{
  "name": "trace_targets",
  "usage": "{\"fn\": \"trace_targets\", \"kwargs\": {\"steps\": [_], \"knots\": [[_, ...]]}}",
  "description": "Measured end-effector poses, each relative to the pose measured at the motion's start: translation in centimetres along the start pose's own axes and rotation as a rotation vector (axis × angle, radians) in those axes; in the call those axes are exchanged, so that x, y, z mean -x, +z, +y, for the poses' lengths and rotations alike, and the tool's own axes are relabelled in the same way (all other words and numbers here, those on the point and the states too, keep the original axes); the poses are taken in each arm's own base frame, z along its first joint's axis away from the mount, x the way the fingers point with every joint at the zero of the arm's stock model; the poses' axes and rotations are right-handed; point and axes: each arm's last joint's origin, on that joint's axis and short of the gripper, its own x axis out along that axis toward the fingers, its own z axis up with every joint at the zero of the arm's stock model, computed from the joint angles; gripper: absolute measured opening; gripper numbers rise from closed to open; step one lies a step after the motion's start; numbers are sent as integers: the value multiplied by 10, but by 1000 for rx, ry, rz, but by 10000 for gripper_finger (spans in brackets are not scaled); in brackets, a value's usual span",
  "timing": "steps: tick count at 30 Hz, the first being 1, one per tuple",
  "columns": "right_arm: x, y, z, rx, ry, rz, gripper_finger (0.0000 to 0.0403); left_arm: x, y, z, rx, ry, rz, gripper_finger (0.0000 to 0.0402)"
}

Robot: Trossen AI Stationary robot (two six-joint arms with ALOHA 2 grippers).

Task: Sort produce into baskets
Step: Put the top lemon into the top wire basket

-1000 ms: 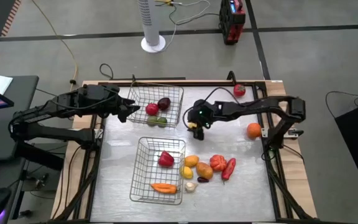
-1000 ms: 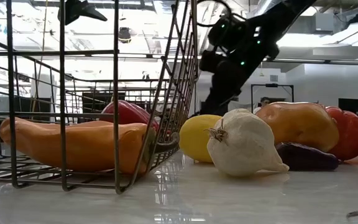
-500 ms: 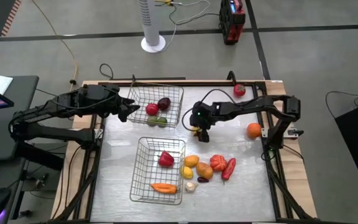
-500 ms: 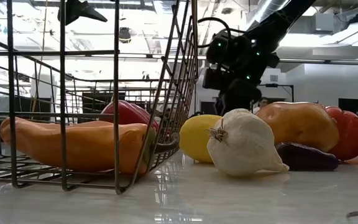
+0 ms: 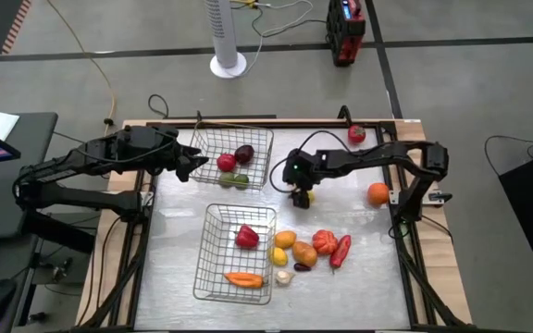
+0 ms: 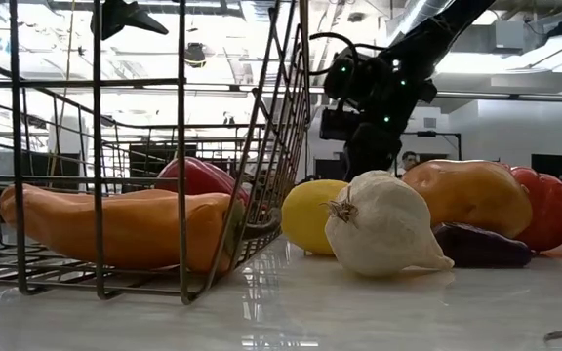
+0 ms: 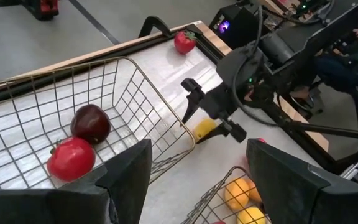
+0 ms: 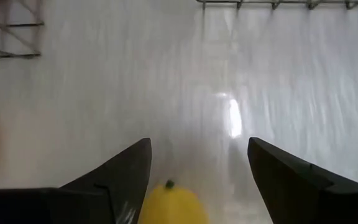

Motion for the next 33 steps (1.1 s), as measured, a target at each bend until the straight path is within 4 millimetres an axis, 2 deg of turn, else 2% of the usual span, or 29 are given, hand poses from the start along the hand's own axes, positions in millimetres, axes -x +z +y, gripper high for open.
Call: {"fn": "trace_targets", "kwargs": {"steps": [5, 10, 14, 21, 28, 33], "knots": [[18, 3, 5, 7, 25, 12, 316, 0, 0, 0, -8, -7, 5, 250], [42, 8, 14, 24, -29, -33, 334, 0, 0, 0, -8, -7, 7, 250], [50, 0, 15, -36, -64, -26, 340, 0, 0, 0, -7, -12, 12, 250], [45, -24, 19, -105, -107, -2, 341, 0, -1, 0, -9, -12, 12, 250], [36, -37, 37, -93, -152, -5, 341, 0, 0, 0, -8, -11, 11, 250], [23, -51, 45, -78, -180, -15, 341, 0, 0, 0, -7, -12, 11, 250]]}}
